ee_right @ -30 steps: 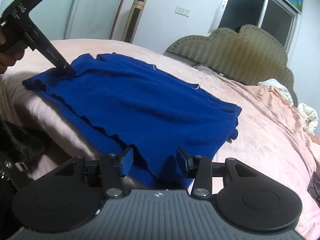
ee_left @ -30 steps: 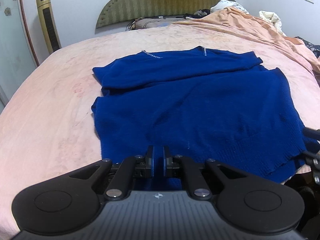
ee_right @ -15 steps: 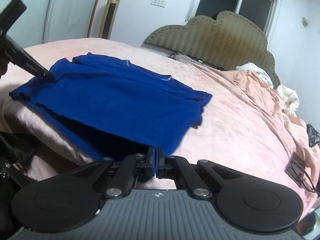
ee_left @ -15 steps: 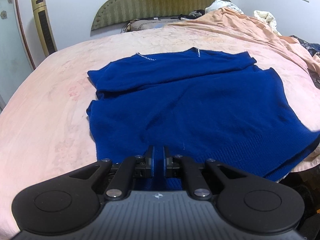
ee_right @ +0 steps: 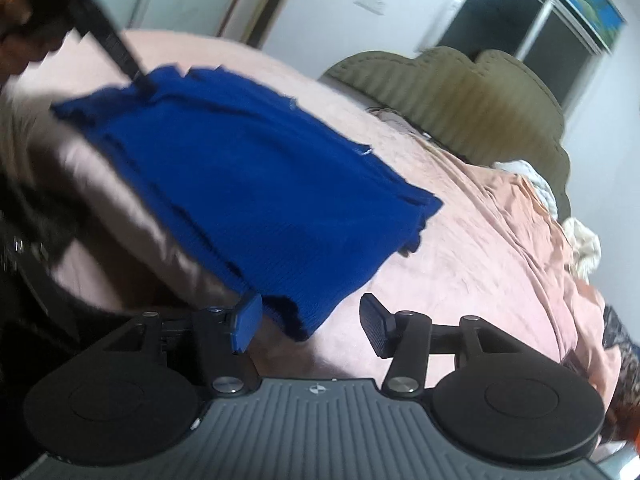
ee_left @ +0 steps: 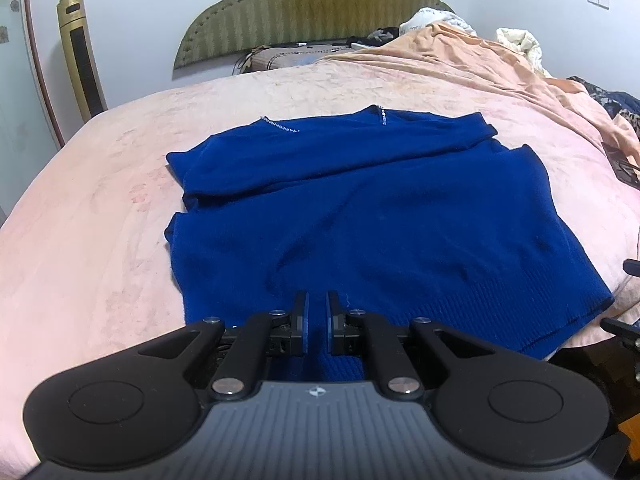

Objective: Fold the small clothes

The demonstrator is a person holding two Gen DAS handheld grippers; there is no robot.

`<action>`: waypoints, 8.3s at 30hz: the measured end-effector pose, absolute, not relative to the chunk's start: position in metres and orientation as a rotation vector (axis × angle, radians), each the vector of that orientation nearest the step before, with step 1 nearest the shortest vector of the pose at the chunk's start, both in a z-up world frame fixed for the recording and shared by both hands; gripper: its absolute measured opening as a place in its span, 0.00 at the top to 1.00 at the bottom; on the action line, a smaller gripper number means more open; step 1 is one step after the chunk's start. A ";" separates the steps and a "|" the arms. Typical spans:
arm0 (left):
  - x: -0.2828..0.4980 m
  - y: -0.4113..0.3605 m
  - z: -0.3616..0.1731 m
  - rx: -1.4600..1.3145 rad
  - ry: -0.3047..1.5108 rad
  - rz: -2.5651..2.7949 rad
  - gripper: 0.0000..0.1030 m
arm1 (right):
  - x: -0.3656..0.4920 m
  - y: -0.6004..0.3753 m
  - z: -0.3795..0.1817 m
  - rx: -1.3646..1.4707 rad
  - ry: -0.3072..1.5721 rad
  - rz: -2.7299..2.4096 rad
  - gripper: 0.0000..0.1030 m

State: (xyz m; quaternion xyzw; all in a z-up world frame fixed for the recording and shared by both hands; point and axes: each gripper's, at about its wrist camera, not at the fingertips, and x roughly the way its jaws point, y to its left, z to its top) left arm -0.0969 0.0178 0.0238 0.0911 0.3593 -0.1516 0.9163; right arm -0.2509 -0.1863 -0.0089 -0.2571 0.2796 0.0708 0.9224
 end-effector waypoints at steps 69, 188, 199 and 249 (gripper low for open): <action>-0.100 0.031 0.007 0.201 0.829 -0.282 0.92 | -0.196 -0.228 -0.011 -0.013 0.641 0.215 0.52; 0.154 0.045 0.065 -0.124 0.669 -0.370 0.89 | 0.054 -0.342 0.011 0.804 0.475 0.256 0.82; 0.158 0.102 0.044 -0.214 0.677 -0.177 0.27 | 0.067 -0.361 -0.002 0.678 0.437 0.001 0.48; 0.149 0.000 0.010 0.581 0.555 -0.384 0.24 | 0.125 -0.300 0.005 -0.031 0.566 -0.258 0.06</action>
